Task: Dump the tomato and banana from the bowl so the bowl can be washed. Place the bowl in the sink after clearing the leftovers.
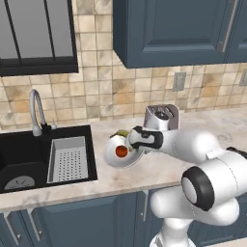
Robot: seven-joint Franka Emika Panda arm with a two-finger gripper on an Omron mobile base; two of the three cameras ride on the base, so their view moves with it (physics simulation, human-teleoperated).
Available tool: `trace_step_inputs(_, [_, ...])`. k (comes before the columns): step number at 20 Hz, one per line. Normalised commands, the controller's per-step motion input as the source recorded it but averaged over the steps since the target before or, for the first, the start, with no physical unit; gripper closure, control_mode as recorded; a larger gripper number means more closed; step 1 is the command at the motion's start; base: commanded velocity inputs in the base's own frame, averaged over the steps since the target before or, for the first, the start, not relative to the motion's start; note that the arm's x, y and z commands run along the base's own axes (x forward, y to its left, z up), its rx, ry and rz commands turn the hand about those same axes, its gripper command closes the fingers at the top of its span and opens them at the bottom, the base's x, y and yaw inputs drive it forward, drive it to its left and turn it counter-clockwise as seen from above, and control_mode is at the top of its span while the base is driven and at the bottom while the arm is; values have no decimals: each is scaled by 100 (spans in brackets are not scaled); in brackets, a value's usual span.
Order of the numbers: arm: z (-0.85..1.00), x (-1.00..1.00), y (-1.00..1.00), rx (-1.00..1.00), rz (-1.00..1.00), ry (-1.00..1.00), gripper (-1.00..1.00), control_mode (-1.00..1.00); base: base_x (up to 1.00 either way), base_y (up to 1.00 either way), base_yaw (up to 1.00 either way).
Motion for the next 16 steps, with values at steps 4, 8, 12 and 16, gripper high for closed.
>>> trace_step_inputs(4, [35, 0, 47, 0, -4, -26, 100, -100, 0, 0, 0])
trace_step_inputs(8, [35, 0, 61, 0, -4, -24, 100, -100, 0, 0, 0])
trace_step_inputs(12, [40, 0, 60, 4, -5, -19, 100, -100, 0, 0, 0])
trace_step_inputs(16, [17, 4, 54, 11, -5, -7, 100, -100, 0, 0, 0])
